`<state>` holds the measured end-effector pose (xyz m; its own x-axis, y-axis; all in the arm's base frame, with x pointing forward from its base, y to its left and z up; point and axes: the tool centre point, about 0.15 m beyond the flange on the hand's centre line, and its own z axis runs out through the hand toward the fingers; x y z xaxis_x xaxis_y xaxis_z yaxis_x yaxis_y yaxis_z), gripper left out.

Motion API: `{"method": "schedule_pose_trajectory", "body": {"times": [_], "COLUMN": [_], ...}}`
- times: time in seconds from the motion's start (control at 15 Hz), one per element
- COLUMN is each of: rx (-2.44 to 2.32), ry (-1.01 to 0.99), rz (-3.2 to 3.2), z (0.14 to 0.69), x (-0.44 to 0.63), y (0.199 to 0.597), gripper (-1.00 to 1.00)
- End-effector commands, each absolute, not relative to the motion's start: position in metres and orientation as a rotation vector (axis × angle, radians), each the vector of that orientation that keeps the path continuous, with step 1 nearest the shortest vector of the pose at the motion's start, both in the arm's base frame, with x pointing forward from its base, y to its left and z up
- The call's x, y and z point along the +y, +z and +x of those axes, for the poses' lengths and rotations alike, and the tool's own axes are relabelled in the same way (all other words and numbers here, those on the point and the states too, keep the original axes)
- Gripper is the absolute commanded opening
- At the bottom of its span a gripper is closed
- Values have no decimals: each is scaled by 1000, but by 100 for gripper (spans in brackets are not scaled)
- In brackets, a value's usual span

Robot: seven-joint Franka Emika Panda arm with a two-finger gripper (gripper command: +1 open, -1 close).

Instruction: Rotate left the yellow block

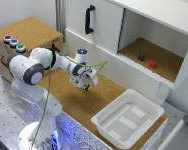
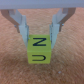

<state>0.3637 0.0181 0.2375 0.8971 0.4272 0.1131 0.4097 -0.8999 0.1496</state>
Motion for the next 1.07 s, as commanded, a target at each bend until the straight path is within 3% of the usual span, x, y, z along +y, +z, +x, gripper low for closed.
{"method": "schedule_pose_trajectory", "body": {"times": [0.0, 0.4, 1.0], "rx": [1387, 2374, 2430], "ry": [185, 87, 100], "rz": [2689, 2097, 2109], "z": [339, 328, 339], "x": [29, 18, 39], "y": [237, 250, 234], "gripper": [-100, -100, -100]}}
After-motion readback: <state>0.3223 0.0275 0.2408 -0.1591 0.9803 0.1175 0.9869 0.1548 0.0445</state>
